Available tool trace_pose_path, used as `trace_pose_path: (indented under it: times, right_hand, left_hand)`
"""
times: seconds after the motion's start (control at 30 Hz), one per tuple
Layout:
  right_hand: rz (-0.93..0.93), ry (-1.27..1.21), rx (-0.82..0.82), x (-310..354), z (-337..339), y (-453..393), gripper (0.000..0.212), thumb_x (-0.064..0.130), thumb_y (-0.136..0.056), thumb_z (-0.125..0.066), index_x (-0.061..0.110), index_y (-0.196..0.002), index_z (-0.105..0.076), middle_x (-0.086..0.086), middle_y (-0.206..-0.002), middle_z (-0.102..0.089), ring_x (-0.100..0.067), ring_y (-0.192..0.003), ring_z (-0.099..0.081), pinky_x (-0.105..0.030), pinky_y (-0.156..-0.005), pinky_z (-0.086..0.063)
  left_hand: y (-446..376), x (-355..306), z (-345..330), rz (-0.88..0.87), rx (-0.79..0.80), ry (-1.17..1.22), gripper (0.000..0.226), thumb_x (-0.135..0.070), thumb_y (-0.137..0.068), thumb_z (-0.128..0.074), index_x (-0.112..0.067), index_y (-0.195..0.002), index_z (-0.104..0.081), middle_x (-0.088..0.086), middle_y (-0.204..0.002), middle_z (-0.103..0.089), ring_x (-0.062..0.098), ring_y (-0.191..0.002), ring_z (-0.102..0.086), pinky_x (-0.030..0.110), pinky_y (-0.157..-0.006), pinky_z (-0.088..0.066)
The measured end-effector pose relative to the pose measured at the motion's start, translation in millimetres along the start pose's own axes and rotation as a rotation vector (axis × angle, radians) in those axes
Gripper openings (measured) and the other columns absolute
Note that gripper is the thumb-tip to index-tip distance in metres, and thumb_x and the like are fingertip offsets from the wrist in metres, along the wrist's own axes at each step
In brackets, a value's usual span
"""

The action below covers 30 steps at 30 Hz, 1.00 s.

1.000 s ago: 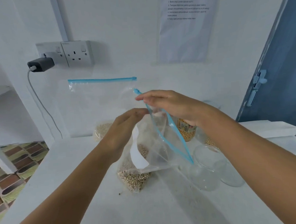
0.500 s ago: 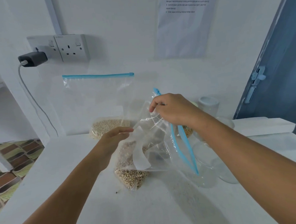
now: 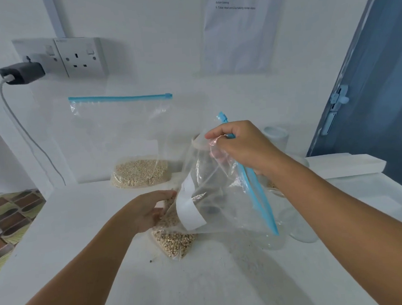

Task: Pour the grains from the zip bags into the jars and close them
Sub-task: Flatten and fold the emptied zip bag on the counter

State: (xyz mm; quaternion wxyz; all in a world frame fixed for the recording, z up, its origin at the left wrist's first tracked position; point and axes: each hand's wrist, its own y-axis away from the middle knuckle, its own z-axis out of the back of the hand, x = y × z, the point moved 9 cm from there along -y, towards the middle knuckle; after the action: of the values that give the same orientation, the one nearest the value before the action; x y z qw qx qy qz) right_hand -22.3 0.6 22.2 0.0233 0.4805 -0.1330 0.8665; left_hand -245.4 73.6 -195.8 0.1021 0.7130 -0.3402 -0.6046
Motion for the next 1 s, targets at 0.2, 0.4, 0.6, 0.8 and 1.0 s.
trace_pose_path:
  times: [0.2,0.4,0.6,0.8,1.0]
  right_hand:
    - [-0.002,-0.015,0.013,-4.0,-0.9,4.9,0.027,0.012,-0.096,-0.061,0.029,-0.107,-0.078,0.002,-0.087,-0.08,-0.009,-0.083,-0.077,-0.028,-0.09,-0.059]
    - [0.0,-0.033,-0.002,-5.8,1.4,12.7,0.03,0.008,-0.095,-0.063,0.03,-0.107,-0.079,0.004,-0.087,-0.08,-0.013,-0.082,-0.077,-0.034,-0.092,-0.061]
    - [0.004,-0.022,0.026,-4.8,-3.5,14.7,0.034,0.007,-0.098,-0.058,0.03,-0.112,-0.078,0.011,-0.099,-0.079,-0.005,-0.084,-0.076,-0.023,-0.087,-0.058]
    - [0.025,-0.105,-0.029,-1.3,4.8,11.8,0.041,0.002,-0.094,-0.056,0.032,-0.105,-0.081,0.015,-0.104,-0.077,-0.01,-0.084,-0.076,-0.02,-0.079,-0.058]
    - [0.057,-0.313,-0.122,-2.9,22.7,10.1,0.038,-0.004,-0.099,-0.053,0.02,-0.109,-0.081,0.005,-0.106,-0.078,-0.021,-0.083,-0.077,-0.026,-0.084,-0.062]
  left_hand:
    - [-15.6,14.5,0.7,-0.02,-0.009,-0.096,0.027,-0.013,-0.09,-0.079,-0.002,-0.114,-0.075,0.008,-0.091,-0.066,0.01,-0.061,-0.053,0.019,-0.05,-0.051]
    - [10.3,23.0,7.9,-0.253,-0.189,-0.062,0.013,-0.008,-0.095,-0.072,-0.009,-0.105,-0.08,0.015,-0.101,-0.079,0.03,-0.08,-0.077,0.035,-0.06,-0.062]
    - [36.8,44.7,17.8,-0.297,-0.173,-0.037,0.014,-0.003,-0.091,-0.073,-0.011,-0.098,-0.082,0.017,-0.096,-0.078,0.021,-0.068,-0.073,0.031,-0.061,-0.058]
    - [52.3,17.6,29.8,-0.452,-0.226,0.01,0.024,-0.001,-0.093,-0.071,-0.015,-0.11,-0.081,-0.003,-0.114,-0.079,0.012,-0.101,-0.075,0.029,-0.084,-0.058]
    - [73.5,-31.6,44.0,-0.647,-0.314,0.233,0.024,0.004,-0.092,-0.07,-0.007,-0.111,-0.077,0.007,-0.115,-0.078,0.025,-0.109,-0.074,0.04,-0.092,-0.061]
